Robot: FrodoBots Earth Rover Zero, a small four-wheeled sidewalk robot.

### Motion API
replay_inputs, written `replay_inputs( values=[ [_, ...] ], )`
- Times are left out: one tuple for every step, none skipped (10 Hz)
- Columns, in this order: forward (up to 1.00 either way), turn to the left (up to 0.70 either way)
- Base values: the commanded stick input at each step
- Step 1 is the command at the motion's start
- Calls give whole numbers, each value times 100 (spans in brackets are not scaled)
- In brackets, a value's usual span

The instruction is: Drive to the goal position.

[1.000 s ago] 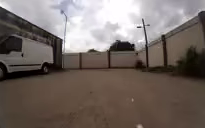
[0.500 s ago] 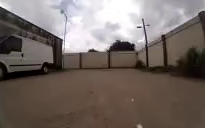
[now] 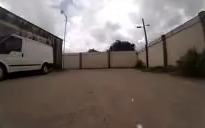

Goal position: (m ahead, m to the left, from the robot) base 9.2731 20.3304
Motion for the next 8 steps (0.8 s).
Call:
replay_inputs(
  values=[
    [30, 0],
    [30, 0],
    [30, 0],
    [30, 0],
    [30, 0],
    [30, 0],
    [30, 0],
    [30, 0]
  ],
)
